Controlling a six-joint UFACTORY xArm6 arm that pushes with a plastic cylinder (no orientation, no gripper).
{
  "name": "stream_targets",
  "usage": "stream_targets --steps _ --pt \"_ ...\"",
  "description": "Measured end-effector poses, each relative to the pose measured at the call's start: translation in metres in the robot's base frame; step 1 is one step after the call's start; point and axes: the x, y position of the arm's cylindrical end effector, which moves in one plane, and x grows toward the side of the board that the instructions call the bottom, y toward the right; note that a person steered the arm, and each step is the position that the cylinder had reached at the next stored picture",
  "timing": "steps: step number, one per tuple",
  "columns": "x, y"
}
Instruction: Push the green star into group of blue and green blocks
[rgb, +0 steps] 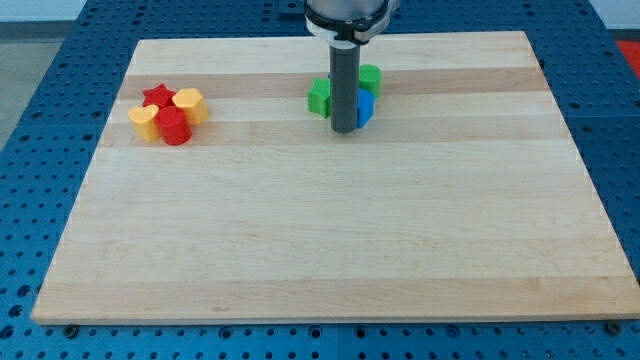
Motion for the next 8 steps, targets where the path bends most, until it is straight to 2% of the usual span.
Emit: stream_targets --steps 4,6,7,8 --pt "0.001 0.021" --pt "0.004 -0.080" --pt "0.002 -0.108" --pt "-0.011 -0.113"
